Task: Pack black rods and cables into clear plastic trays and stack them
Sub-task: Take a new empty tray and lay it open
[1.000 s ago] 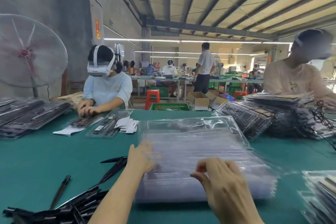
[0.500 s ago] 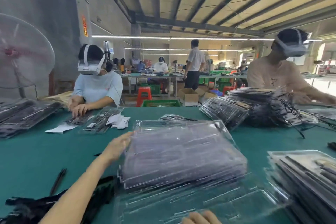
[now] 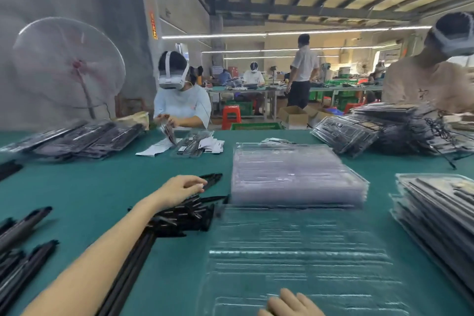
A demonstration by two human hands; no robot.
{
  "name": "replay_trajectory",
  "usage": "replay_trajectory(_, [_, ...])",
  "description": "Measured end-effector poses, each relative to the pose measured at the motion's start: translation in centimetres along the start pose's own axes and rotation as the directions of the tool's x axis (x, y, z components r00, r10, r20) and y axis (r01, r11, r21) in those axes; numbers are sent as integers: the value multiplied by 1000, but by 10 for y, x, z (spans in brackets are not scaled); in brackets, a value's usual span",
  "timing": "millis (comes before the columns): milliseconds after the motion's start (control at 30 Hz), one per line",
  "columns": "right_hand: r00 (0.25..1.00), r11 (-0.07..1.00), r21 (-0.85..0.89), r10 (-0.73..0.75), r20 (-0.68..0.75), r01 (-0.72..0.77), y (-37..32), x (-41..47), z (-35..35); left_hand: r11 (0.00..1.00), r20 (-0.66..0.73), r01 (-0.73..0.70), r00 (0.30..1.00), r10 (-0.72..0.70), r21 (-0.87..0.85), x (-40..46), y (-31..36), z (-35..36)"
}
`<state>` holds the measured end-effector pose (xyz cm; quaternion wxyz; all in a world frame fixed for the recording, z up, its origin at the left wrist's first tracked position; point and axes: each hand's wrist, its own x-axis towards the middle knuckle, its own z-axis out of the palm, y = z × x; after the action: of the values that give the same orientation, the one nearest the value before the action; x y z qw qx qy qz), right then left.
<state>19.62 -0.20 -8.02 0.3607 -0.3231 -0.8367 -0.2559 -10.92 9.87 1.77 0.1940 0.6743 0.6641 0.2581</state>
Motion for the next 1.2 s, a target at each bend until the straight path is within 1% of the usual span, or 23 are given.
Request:
replay_trajectory(33, [1000,1000,-14,-2,-2,2,-8,-4,-2,1000,0,13,1000,-13,27,-12,-5,-7])
replay_trajectory(167, [997,996,51,-65,-41,67,-45,-17,-11,976,-78,114,992,-101,186,-67,-39,-29])
replay_trajectory(200, [998,996,76,-44,-46,47,-52,-17,-12,967,-100,139,988,-120,211,-81,-48,-32])
replay_trajectory(233, [996,996,83,-28,-79,35,-58,-16,-13,959,-123,164,983,-139,231,-94,-57,-34])
replay_trajectory(267, [995,995,86,-35,-98,44,-61,-17,-11,952,-142,186,978,-155,244,-108,-63,-36])
replay_trajectory(333, [987,990,78,-104,-126,114,-63,-15,-8,939,-143,215,973,-182,268,-132,-67,-34])
replay_trajectory(433, [976,975,73,-206,-64,211,-56,-9,-9,909,-94,207,978,-185,363,-156,-58,-20])
replay_trajectory(500, [980,978,71,-195,-41,198,-57,-10,-9,883,-90,179,984,-155,434,-165,-48,-6])
replay_trajectory(533, [983,979,85,-182,-36,185,-58,-12,-9,856,-100,180,984,-150,485,-166,-43,1])
replay_trajectory(567, [985,981,97,-168,-38,171,-60,-14,-9,807,-112,195,981,-159,557,-166,-38,8])
replay_trajectory(633, [988,982,106,-152,-41,156,-61,-16,-11,666,-144,255,965,-218,702,-166,-30,26])
replay_trajectory(700, [988,981,124,-149,-38,152,-61,-17,-12,549,-196,322,941,-276,772,-165,-30,43])
replay_trajectory(767, [988,978,141,-151,-32,154,-61,-17,-13,476,-257,358,929,-265,803,-166,-33,55])
replay_trajectory(867, [987,973,164,-161,-28,163,-59,-19,-11,435,-277,341,939,-206,833,-168,-36,62])
replay_trajectory(900, [986,973,164,-162,-31,164,-59,-19,-11,418,-271,336,940,-207,844,-168,-36,61])
replay_trajectory(1000, [987,975,154,-154,-47,160,-58,-18,-9,340,-205,300,935,-289,891,-166,-38,61])
replay_trajectory(1033, [987,975,157,-151,-50,157,-59,-18,-9,329,-178,288,928,-326,899,-164,-38,60])
replay_trajectory(1067, [988,974,165,-145,-51,152,-59,-18,-9,324,-164,288,919,-359,901,-163,-37,57])
replay_trajectory(1100, [989,974,173,-138,-53,145,-58,-18,-10,342,-157,299,910,-384,891,-162,-35,54])
replay_trajectory(1200, [987,973,175,-138,-77,150,-58,-18,-11,388,-195,326,920,-341,862,-163,-28,42])
